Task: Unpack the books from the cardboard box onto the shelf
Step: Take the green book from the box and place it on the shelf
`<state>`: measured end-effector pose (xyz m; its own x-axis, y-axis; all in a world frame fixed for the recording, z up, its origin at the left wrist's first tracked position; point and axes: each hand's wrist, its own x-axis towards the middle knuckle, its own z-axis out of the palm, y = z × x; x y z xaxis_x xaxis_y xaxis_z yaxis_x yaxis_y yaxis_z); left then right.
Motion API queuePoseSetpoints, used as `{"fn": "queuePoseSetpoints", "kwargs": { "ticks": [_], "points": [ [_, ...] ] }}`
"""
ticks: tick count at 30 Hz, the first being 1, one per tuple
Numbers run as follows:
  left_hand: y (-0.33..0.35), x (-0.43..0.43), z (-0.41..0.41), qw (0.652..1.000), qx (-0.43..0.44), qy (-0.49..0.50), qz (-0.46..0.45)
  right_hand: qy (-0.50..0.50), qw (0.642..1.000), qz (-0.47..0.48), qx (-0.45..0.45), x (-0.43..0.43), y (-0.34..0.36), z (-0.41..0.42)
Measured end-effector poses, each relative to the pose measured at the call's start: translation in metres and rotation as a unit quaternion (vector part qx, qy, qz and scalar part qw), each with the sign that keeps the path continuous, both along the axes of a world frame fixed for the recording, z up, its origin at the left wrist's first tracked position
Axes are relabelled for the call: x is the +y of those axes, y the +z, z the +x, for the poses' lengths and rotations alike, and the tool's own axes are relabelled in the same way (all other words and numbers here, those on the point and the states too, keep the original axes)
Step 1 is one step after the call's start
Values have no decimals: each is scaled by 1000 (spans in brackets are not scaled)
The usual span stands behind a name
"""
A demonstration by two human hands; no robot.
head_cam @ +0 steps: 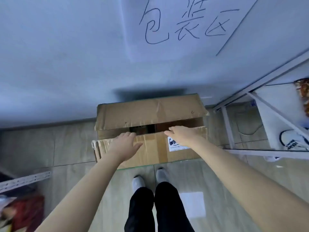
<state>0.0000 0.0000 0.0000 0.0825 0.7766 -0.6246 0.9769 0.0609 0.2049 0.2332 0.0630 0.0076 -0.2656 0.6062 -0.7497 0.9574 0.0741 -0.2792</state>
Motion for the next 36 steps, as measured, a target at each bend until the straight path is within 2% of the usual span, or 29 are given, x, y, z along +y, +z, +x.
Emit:
{"fn": "queuePoseSetpoints", "kwargs": {
  "ticks": [3, 8, 10, 11, 13, 14, 16, 18, 21, 23, 26, 28, 30, 32, 34, 36],
  "points": [
    [-32, 3, -1, 998, 32, -29, 37, 3, 999, 49, -1, -3, -33, -6],
    [-45, 5, -4, 990, -39, 84, 103, -23, 986, 167, -2, 14, -55, -15],
    [-36, 2, -8, 985, -67, 152, 54, -29, 979, 201, 33, 28, -52, -19],
    [-32, -3, -9, 974, -115, 193, 4, -34, 975, 216, 47, 37, -50, -22],
    [-27, -22, -8, 934, -222, 252, -118, -46, 969, 232, 66, 60, -46, -27],
    [-28, -33, -7, 920, -244, 252, -174, -52, 968, 233, 75, 72, -46, -30],
    [-34, -55, -6, 908, -240, 235, -250, -57, 966, 236, 85, 90, -46, -36],
    [-43, -70, -6, 897, -239, 250, -276, -68, 964, 243, 89, 100, -51, -42],
    [-53, -79, -3, 886, -256, 300, -243, -80, 959, 255, 96, 102, -57, -48],
    [-55, -76, 3, 907, -240, 306, -163, -73, 956, 271, 88, 96, -59, -49],
    [-57, -62, 12, 946, -163, 281, 5, -67, 955, 284, 62, 65, -67, -44],
    [-61, -50, 16, 946, -134, 286, 79, -44, 970, 237, 40, 40, -80, -37],
    [-67, -37, 19, 917, -167, 348, 97, -99, 985, 128, 61, 16, -94, -34],
    [-74, -25, 26, 863, -237, 440, 67, -214, 972, 23, 94, -1, -105, -35],
    [-83, -19, 38, 816, -296, 496, -2, -303, 947, -43, 101, -16, -115, -39],
    [-92, -20, 49, 816, -296, 493, -68, -346, 933, -40, 90, -28, -123, -42]
  ]
}}
